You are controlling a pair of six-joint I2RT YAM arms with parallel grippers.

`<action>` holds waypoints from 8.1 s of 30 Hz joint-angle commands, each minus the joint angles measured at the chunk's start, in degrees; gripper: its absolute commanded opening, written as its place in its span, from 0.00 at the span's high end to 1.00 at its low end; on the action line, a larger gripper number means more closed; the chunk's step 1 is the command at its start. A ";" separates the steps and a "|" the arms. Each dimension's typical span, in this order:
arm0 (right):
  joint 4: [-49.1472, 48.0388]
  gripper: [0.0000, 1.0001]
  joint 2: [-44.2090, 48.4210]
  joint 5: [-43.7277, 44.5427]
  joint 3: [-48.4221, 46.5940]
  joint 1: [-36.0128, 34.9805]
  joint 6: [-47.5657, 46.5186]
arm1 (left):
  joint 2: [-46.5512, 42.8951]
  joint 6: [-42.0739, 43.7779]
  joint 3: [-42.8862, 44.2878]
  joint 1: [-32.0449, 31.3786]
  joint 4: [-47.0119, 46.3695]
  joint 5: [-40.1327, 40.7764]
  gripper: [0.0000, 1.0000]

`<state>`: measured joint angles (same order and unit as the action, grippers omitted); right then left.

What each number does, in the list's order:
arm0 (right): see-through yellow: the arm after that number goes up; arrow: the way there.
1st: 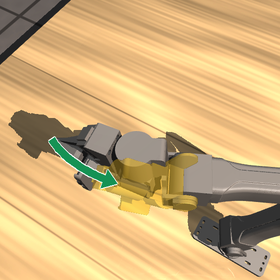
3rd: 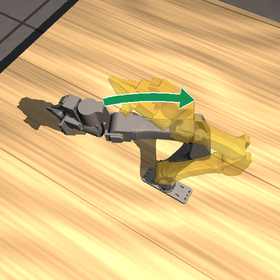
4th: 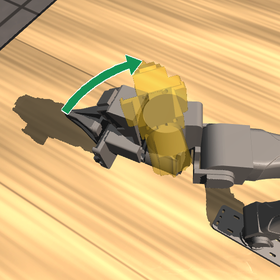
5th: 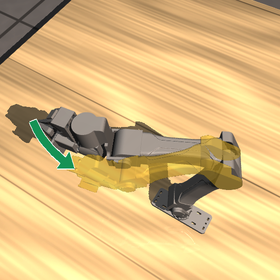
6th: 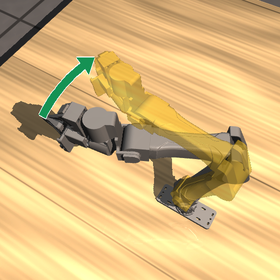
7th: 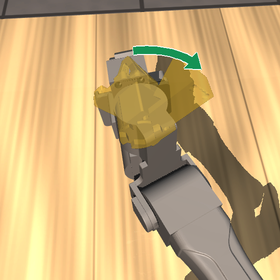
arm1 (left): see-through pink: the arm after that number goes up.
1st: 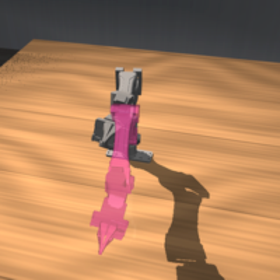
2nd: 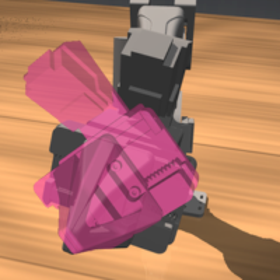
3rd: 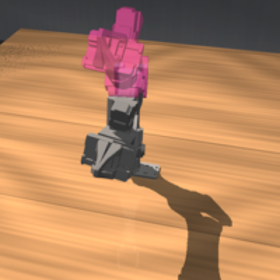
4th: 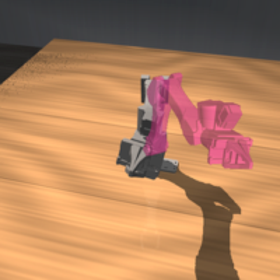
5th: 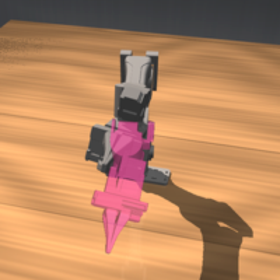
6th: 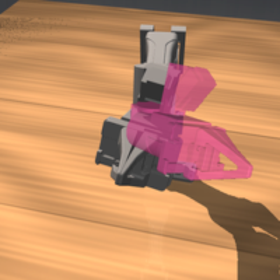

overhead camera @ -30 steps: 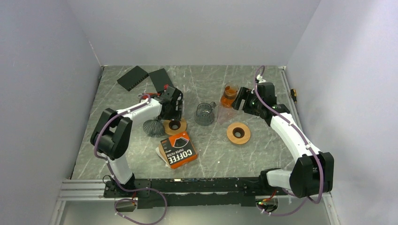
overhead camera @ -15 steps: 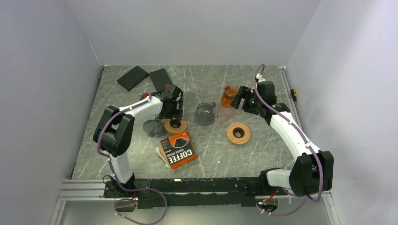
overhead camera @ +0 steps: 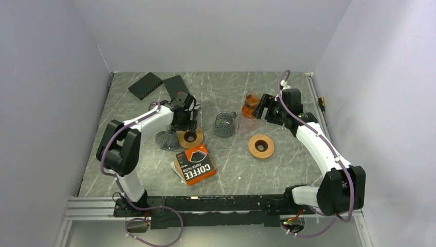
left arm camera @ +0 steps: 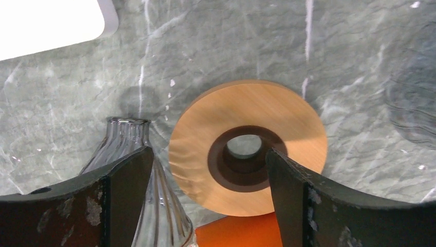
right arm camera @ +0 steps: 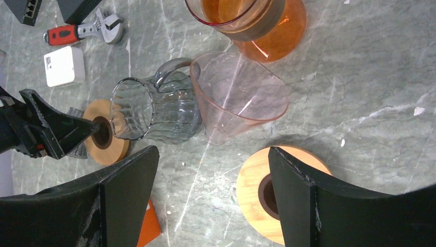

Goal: Place the coffee filter in the dripper

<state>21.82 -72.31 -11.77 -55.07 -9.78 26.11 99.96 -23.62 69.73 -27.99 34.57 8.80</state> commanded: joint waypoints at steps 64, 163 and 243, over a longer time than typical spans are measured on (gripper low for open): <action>-22.42 0.11 2.78 -30.77 -0.11 -1.62 14.41 | -19.90 4.46 -5.19 0.90 -24.16 -30.82 0.87; -23.52 1.00 2.66 -35.67 -5.66 -4.45 7.04 | -32.61 -14.38 -16.03 3.38 -41.43 -41.39 0.04; -17.03 0.39 -20.78 -27.09 -4.96 -2.35 10.19 | -25.46 -1.41 -17.07 7.86 -31.16 -33.97 0.05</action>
<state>1.85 -97.17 -42.61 -58.63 -12.40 39.40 75.00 -24.88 51.81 -20.27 4.34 -24.60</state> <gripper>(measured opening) 0.568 0.949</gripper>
